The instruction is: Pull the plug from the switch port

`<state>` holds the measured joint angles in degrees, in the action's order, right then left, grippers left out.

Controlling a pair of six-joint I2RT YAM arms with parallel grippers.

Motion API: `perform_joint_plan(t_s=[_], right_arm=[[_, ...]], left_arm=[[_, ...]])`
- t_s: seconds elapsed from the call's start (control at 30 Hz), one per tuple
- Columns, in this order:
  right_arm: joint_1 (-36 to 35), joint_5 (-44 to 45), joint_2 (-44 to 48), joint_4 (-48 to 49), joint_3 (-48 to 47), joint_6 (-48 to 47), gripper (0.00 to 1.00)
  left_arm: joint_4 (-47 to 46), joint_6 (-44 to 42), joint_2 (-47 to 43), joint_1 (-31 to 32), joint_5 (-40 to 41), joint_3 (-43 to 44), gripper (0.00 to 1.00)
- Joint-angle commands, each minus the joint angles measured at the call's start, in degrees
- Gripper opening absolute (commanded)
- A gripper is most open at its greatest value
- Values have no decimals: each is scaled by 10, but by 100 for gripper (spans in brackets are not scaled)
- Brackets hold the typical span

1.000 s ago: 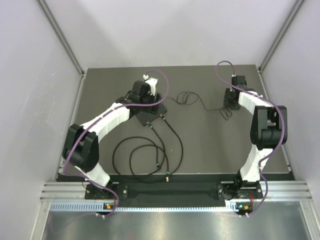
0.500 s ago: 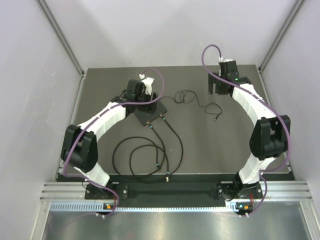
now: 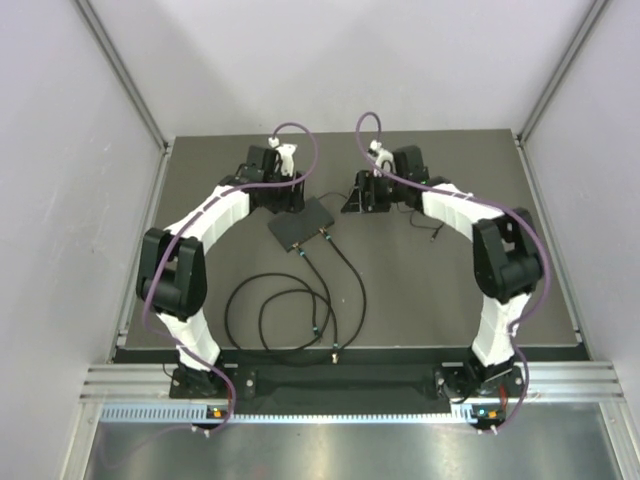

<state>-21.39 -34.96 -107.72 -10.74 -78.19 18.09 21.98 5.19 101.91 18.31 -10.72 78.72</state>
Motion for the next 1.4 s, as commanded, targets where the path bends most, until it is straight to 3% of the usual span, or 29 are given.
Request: perform_joint_plan(t_s=[0.0, 0.2, 0.63, 0.93, 1.37], right_arm=[[-2, -101, -56, 133, -11, 91, 63], [-8, -121, -127, 153, -33, 118, 56], [-17, -158, -190, 177, -60, 147, 47], [-23, -169, -224, 138, -86, 129, 46], [-40, -189, -252, 155, -78, 136, 46]], left_arm=[[5, 8, 28, -5, -7, 28, 67], [-6, 5, 69, -5, -11, 38, 66], [-16, -4, 90, -5, -9, 23, 67], [-15, -7, 99, 1, -6, 15, 66], [-10, -21, 108, 15, 13, 13, 66]])
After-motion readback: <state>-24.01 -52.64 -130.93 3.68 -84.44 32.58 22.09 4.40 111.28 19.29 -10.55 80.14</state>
